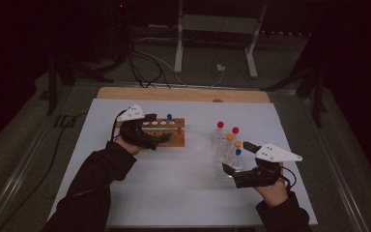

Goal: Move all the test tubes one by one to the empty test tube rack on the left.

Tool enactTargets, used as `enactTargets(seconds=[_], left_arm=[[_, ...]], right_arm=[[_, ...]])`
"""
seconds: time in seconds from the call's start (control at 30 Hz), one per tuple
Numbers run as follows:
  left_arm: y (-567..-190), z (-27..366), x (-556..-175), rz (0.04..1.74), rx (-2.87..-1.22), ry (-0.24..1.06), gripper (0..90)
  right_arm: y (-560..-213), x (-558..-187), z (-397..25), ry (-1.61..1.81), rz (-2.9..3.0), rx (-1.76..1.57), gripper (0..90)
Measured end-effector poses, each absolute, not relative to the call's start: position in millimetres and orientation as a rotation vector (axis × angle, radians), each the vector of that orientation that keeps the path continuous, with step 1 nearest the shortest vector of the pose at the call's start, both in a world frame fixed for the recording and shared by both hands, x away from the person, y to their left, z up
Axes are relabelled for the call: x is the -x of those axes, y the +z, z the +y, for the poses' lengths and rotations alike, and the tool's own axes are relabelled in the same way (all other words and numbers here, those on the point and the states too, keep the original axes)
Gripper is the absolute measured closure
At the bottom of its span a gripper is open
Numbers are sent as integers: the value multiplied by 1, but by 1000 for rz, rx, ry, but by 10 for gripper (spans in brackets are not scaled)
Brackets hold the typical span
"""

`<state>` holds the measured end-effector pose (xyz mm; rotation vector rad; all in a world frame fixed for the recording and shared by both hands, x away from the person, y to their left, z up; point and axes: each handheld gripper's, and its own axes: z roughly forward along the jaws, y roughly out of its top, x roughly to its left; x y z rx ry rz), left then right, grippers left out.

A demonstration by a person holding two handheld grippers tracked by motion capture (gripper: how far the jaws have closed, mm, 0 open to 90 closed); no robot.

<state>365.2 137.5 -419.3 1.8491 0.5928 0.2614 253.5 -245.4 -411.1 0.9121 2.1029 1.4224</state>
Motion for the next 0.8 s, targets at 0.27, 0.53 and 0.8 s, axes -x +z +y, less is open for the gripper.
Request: enactTargets(seconds=[0.27, 0.53, 0.8], left_arm=[[-422, 146, -338, 553, -1851, 251, 16], [-432, 154, -312, 540, -1841, 244, 16], [-445, 158, -296, 539, -1856, 251, 16]], right_arm=[[-420, -266, -265, 1382, 2096, -973, 22], [-433, -274, -276, 1313, 2098, -1046, 64], [-445, -277, -278, 1236, 2123, -1100, 259]])
